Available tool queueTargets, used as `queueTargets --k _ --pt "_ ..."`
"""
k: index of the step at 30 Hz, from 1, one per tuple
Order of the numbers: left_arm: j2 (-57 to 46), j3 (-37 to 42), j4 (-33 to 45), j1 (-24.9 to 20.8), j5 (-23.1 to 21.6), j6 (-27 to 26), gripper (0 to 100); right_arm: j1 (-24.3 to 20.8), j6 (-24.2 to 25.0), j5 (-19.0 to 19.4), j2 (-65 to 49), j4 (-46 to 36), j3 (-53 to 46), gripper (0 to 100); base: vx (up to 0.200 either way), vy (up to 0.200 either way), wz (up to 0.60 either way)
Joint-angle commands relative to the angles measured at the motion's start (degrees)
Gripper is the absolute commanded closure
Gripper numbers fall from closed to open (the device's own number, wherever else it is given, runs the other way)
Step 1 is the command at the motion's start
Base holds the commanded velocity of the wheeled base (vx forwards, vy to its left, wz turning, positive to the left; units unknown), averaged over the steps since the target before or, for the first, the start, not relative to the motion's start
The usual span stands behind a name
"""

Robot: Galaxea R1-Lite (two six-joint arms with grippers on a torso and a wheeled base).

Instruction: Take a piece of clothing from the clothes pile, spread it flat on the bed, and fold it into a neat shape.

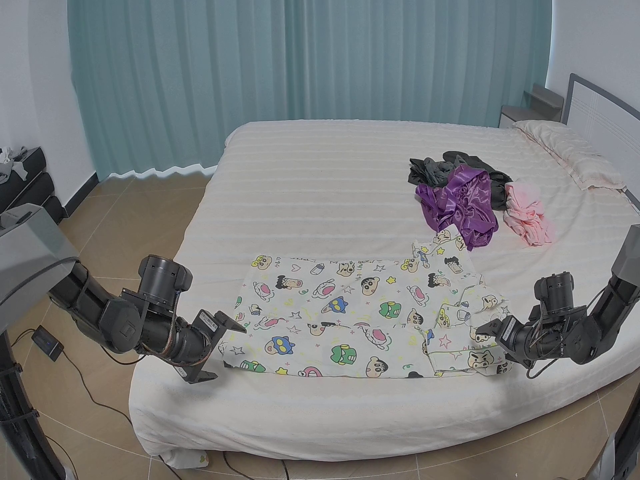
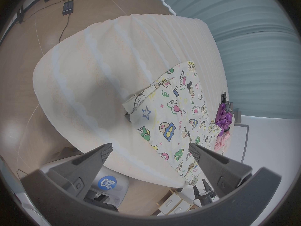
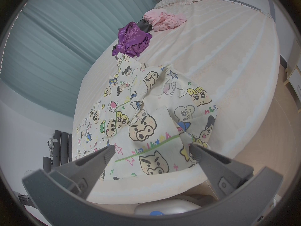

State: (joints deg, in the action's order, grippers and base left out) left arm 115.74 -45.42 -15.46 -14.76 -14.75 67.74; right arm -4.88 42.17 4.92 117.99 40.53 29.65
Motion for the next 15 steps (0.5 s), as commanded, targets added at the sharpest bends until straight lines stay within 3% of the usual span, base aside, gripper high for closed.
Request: queueTargets --k 1,15 --pt "0.1 0.0 0.0 0.0 0.0 0.0 0 0.2 0.0 0.0 0.9 0.2 -0.7 100 0.0 0.0 0.0" --pt "0.1 0.0 0.1 0.0 0.0 0.0 0 -0.2 0.0 -0.1 -5.7 0.0 -7.5 100 0.0 0.0 0.0"
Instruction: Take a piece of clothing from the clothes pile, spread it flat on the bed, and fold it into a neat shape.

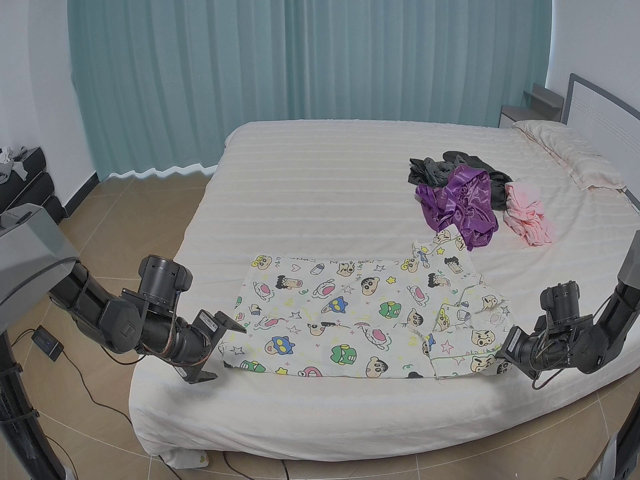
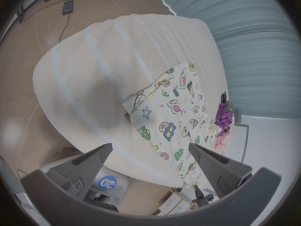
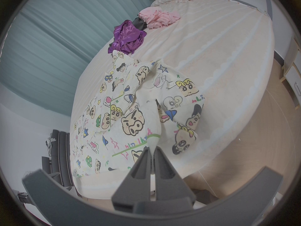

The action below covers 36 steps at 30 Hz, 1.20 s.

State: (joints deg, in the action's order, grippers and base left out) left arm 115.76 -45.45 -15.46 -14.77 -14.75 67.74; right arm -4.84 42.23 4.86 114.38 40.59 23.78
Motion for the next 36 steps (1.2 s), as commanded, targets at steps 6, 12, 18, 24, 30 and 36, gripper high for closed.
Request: queueTargets --k 6,12,18,24,30,36 --pt "0.1 0.0 0.0 0.0 0.0 0.0 0 -0.5 -0.1 0.0 -0.2 0.0 -2.6 100 0.0 0.0 0.0" --pt "0.1 0.0 0.1 -0.1 0.1 -0.2 0 -0.5 0.0 0.1 0.0 0.2 -3.7 0 0.0 0.0 0.0" --pt "-0.2 0.0 0.0 -0.1 -0.1 -0.4 0 -0.6 1.0 0.3 -6.0 1.0 -4.4 0 0.0 0.0 0.0" --pt "-1.2 0.1 0.1 -0.3 -0.2 0.1 0 -2.9 7.8 0.2 -12.1 1.0 -3.0 0 0.0 0.0 0.0" --pt "-1.3 0.0 0.1 -0.3 -0.2 0.6 0 -4.8 13.8 0.1 -16.6 1.1 -4.7 0 0.133 -0.133 0.0" --pt "-1.0 0.1 0.1 -0.9 -0.2 0.5 0 -5.1 16.1 0.4 -18.0 1.0 -6.1 0 0.2 -0.2 0.0"
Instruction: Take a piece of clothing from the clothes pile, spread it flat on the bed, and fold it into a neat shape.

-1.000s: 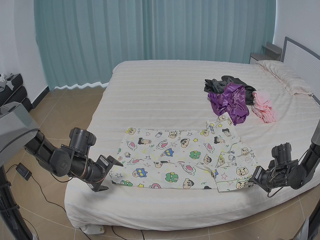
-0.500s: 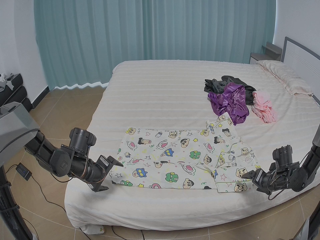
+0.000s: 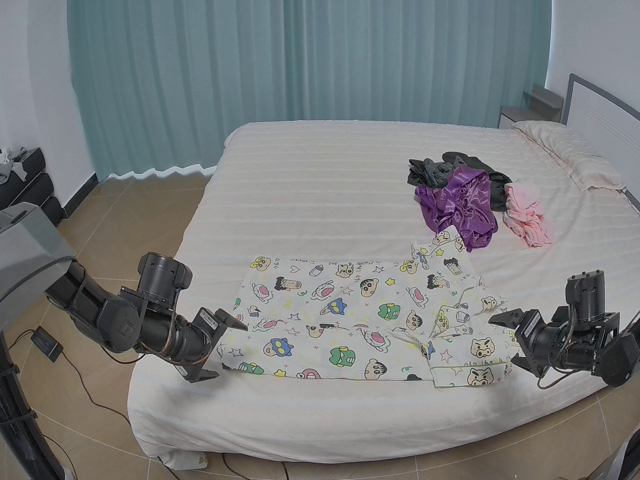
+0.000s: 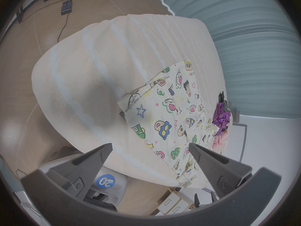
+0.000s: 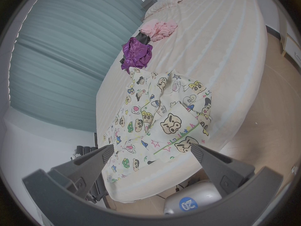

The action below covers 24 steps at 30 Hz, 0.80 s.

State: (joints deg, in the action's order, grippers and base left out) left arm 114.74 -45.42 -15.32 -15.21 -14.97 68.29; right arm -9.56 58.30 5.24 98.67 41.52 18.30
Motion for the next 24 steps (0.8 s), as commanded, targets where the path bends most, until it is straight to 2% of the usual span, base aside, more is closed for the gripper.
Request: queueTargets --k 1,5,24 --pt "0.1 0.0 -0.1 -0.3 0.0 0.0 0 -0.5 0.1 0.0 -2.1 0.1 -0.6 0 0.2 -0.2 0.0" --pt "0.1 0.1 -0.1 -0.3 0.1 0.1 0 -1.1 0.2 0.2 -1.6 0.1 -0.7 0 0.2 -0.2 0.0" --pt "-0.6 1.3 -0.8 -0.3 0.7 -0.6 0 -2.0 0.2 0.3 -1.8 0.1 -1.8 0 0.0 0.0 0.0"
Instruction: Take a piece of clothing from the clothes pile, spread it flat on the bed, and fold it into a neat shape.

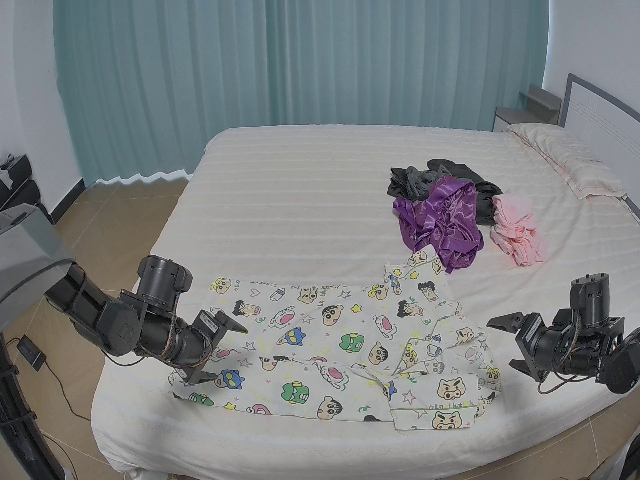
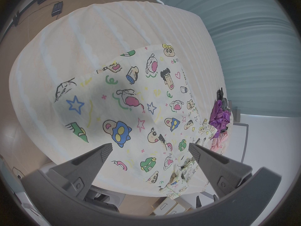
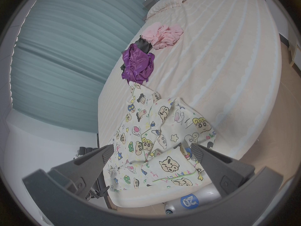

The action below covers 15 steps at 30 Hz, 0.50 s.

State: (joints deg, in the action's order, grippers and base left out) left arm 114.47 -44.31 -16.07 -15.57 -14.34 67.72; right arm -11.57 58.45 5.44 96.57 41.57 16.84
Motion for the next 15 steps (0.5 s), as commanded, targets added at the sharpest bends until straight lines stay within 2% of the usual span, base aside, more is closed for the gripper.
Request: queueTargets --k 1,6,11,15 --pt "-0.4 0.2 -0.2 0.0 0.2 0.0 0 0.0 -0.1 0.1 0.4 0.0 -0.4 0 0.0 0.0 0.0" --pt "-2.8 0.2 -1.5 0.2 1.9 0.0 0 -0.8 -0.2 0.1 0.1 0.0 -0.6 0 0.0 0.0 0.0" --pt "-5.2 0.7 -1.7 0.5 1.3 0.3 0 -1.2 -0.4 0.0 -0.2 0.0 -0.8 0 0.0 0.0 0.0" --pt "-4.9 0.7 -1.7 0.6 1.3 0.4 0 -1.2 -0.4 0.0 0.3 0.0 -0.8 0 0.2 -0.2 0.0"
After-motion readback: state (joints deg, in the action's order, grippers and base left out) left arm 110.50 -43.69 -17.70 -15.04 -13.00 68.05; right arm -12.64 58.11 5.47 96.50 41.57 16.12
